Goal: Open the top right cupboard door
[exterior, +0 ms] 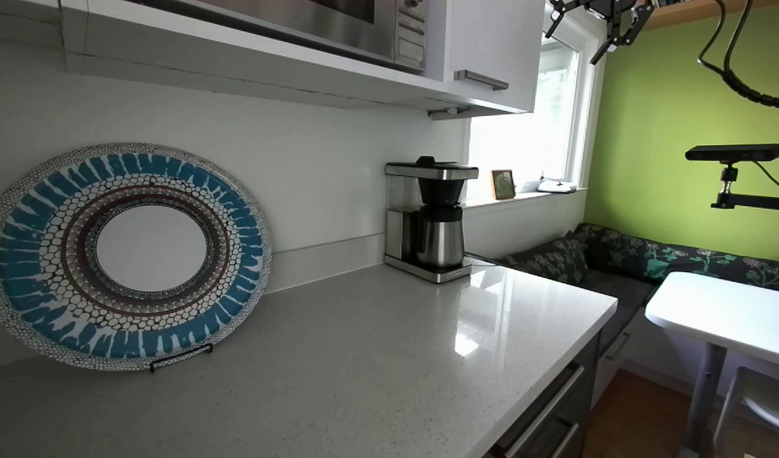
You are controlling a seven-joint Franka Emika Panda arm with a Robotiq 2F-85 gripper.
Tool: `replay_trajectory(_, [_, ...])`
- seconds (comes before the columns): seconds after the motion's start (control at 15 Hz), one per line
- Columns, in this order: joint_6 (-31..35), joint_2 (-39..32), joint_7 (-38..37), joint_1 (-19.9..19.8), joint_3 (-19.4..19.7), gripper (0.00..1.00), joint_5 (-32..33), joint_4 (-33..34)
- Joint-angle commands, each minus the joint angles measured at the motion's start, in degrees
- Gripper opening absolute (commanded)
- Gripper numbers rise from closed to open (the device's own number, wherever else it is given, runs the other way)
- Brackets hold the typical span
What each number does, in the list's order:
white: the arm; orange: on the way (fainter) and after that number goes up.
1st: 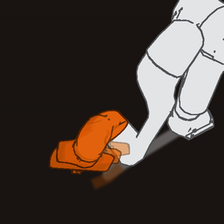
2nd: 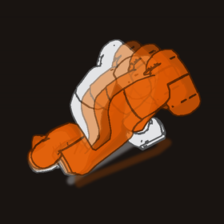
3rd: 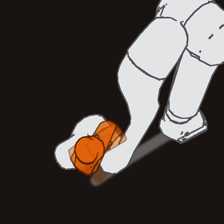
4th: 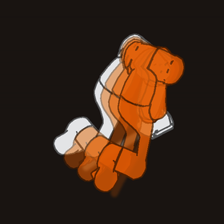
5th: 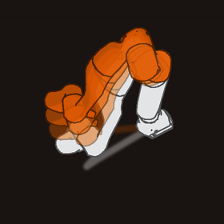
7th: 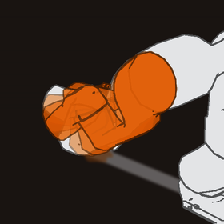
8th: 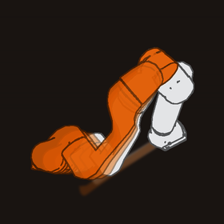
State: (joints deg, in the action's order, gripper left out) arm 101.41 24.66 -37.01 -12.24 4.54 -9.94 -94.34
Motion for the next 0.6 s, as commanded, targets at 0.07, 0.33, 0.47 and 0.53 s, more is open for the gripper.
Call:
replay_trajectory(0.07, [1.18,-4.70,-2.91,0.33,1.68,1.00,-2.61,4.14])
replay_trajectory(0.33, [1.62,-6.59,-3.42,0.59,3.02,1.00,-4.43,5.21])
replay_trajectory(0.47, [1.48,-5.96,-2.63,0.43,2.62,1.00,-2.82,4.44])
replay_trajectory(0.53, [1.47,-6.30,-2.63,0.42,2.83,1.00,-3.05,4.70])
